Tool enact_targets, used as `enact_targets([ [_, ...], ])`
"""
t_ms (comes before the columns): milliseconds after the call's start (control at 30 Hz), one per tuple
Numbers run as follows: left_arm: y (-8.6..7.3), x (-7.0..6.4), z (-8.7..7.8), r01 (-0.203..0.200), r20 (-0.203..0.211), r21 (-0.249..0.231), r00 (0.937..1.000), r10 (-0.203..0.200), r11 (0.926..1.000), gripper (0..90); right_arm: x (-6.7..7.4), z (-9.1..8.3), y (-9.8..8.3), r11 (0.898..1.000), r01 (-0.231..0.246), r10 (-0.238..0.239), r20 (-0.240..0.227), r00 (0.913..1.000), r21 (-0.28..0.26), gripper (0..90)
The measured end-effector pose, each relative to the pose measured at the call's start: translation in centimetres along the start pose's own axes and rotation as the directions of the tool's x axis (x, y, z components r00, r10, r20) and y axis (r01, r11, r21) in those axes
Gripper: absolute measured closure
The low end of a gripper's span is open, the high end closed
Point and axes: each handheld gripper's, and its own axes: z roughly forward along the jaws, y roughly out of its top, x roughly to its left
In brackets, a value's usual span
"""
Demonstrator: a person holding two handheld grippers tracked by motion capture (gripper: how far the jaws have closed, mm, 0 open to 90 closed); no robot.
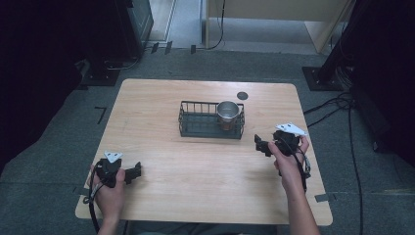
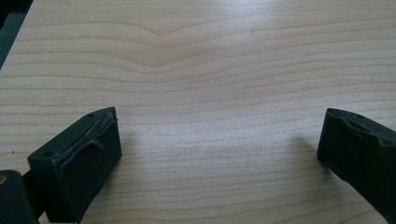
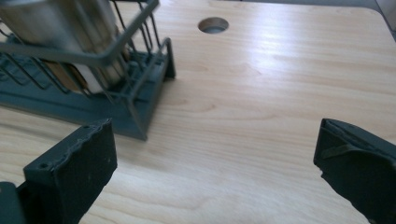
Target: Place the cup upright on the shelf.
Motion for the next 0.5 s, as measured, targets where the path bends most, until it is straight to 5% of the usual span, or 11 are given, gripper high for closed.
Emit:
enact_targets([
  [500, 0.0, 0.0, 0.0, 0.000, 0.000, 0.000, 1.0000, 0.000, 1.0000, 0.0, -3.1, -1.4, -4.3, 0.998, -0.028, 0.026, 0.037, 0.9990, 0.049, 0.0],
])
